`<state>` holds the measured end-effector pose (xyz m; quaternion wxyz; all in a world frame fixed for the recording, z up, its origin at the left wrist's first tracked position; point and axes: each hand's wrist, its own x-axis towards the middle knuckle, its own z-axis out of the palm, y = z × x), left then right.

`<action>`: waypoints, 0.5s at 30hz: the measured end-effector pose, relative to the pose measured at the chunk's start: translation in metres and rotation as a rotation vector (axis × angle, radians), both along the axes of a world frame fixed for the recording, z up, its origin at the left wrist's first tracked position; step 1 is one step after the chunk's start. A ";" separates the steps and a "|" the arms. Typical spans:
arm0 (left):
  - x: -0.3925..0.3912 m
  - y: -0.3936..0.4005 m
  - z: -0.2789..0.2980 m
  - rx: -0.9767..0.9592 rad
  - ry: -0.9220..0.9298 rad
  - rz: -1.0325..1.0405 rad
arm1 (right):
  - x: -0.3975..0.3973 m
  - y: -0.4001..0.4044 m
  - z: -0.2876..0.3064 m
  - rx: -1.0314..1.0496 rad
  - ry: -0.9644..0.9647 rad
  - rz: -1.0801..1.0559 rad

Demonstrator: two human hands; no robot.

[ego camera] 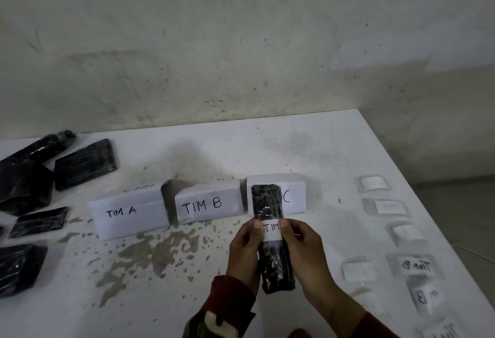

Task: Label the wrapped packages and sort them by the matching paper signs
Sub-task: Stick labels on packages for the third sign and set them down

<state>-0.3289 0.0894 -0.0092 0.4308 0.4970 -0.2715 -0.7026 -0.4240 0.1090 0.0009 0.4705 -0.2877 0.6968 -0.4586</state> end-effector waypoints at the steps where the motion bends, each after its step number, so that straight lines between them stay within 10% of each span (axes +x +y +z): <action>1: 0.001 0.000 0.000 0.005 0.003 -0.008 | 0.000 0.000 0.001 0.012 -0.066 0.016; 15: -0.005 -0.004 -0.002 0.093 -0.015 -0.002 | 0.010 0.000 -0.002 -0.064 -0.072 -0.033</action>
